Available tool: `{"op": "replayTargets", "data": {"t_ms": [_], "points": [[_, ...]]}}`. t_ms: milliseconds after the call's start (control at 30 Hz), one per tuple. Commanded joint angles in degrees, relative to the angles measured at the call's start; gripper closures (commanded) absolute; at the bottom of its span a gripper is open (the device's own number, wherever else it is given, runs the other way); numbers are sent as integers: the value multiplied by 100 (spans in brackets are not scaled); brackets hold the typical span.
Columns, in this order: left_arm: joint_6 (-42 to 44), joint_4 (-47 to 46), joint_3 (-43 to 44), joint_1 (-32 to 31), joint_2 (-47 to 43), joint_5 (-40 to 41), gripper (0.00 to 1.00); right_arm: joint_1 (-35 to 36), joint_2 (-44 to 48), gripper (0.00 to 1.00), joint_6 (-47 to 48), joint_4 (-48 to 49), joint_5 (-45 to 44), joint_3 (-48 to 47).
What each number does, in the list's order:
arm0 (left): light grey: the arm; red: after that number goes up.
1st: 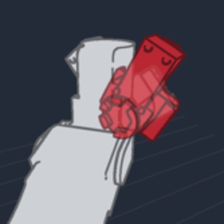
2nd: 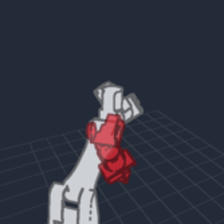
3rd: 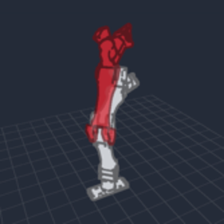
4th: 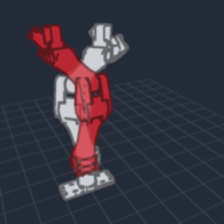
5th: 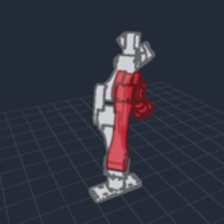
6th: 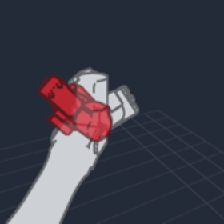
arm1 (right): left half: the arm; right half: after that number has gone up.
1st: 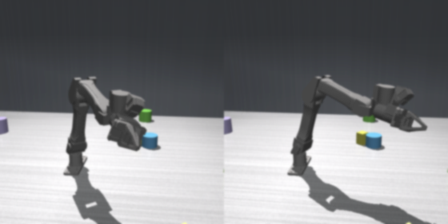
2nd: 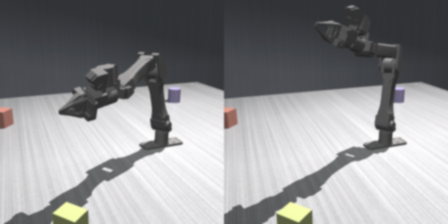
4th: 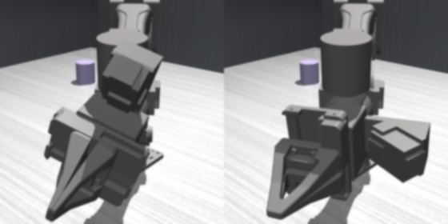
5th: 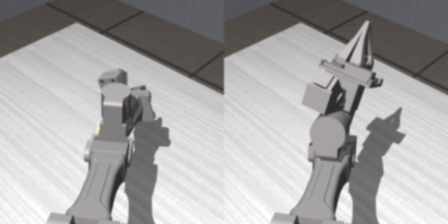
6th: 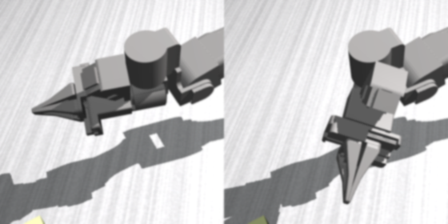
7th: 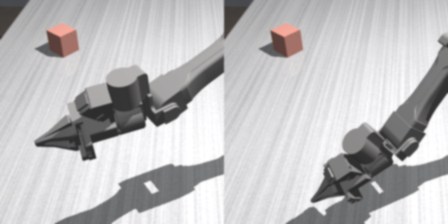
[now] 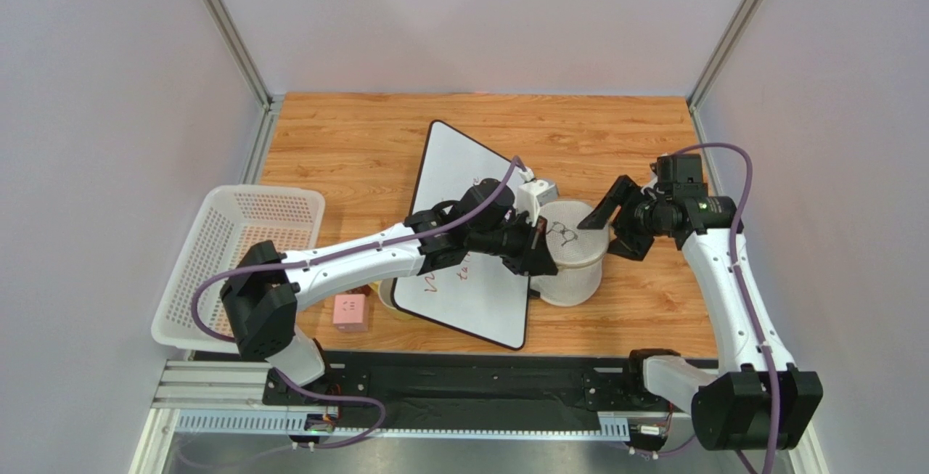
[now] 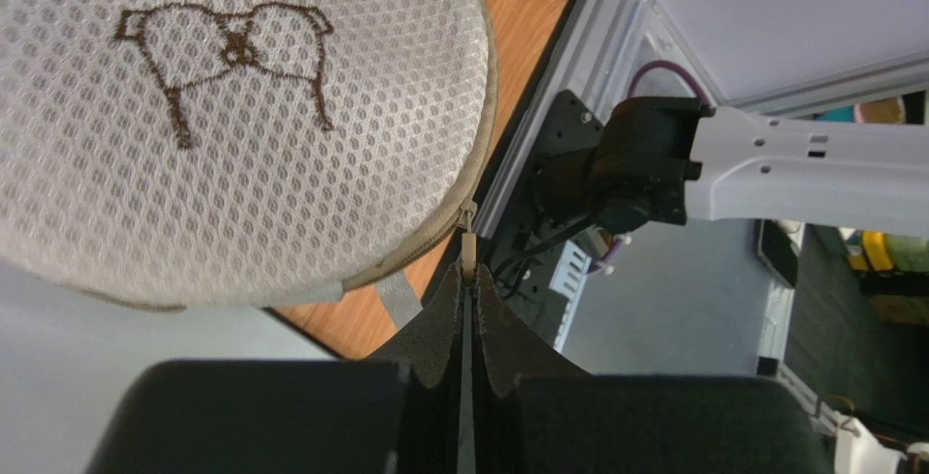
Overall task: Place the bra in the laundry bag and zip it closed
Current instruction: Zip the zipper on the laundry bag.
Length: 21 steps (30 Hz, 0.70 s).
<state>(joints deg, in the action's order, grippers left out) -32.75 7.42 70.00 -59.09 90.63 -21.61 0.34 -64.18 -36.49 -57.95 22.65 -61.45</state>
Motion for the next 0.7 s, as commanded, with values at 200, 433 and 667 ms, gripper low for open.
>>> {"op": "replayTargets", "data": {"t_ms": [200, 433, 667], "points": [[-750, -707, 401, -41, 456, -362, 100, 291, 1504, 0, 328, -1946, -2917, -631], [-680, -681, 436, -146, 447, -336, 100, 300, 2514, 20, -1719, -553, -377, 887], [-610, -575, 366, -252, 368, -221, 100, 300, 2384, 44, -2213, 320, -270, 1320]]}}
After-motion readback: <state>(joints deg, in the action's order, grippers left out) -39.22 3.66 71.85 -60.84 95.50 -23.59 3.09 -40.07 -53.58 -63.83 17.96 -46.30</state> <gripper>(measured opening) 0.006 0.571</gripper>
